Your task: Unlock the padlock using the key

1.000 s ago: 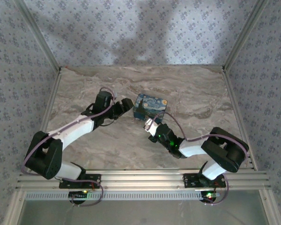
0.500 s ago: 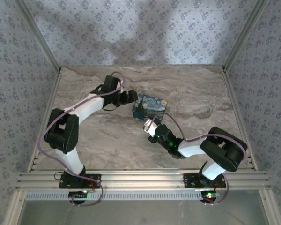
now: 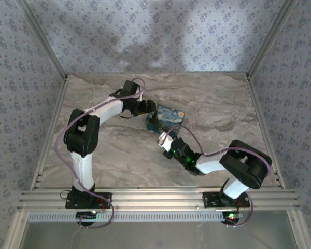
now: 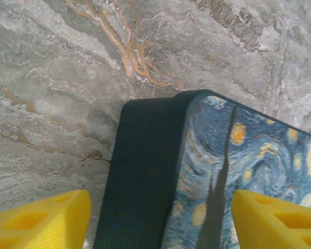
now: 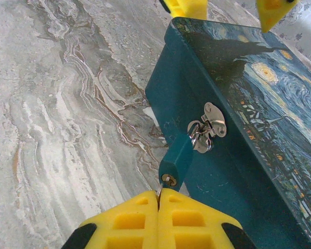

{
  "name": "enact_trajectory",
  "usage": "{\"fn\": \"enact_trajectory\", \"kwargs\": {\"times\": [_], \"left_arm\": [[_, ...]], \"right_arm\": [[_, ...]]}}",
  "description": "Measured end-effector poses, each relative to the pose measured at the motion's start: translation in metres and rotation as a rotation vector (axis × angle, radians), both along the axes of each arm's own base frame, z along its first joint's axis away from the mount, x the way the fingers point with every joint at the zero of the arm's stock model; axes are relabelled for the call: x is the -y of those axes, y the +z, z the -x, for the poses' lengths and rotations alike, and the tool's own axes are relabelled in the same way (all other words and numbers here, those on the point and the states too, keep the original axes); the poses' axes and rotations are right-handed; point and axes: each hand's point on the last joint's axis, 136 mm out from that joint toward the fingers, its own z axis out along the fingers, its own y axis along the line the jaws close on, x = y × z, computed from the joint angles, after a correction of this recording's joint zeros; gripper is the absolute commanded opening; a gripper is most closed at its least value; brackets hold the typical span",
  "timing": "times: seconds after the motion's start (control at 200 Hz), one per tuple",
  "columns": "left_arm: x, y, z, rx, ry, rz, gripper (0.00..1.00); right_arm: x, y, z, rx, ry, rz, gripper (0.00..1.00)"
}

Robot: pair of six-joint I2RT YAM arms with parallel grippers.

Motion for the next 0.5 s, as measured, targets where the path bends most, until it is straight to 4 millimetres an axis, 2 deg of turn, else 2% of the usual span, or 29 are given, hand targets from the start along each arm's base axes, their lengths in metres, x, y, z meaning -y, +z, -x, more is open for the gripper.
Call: {"fn": "enact_trajectory", "kwargs": {"times": [0.36, 0.5], "left_arm": [[0.0023, -0.0079, 0.0037, -0.007, -0.005, 0.032, 0.52], [0.0007, -0.0073, 0.0057, 0.014, 0.009, 0.059, 0.5]], "right_arm": [[-0.0007, 0.0002, 0.0004, -0.018, -0.01, -0.028, 0.0], [-0.004, -0.0004, 0.003, -0.052, -0.007, -0.069, 0.0]]}}
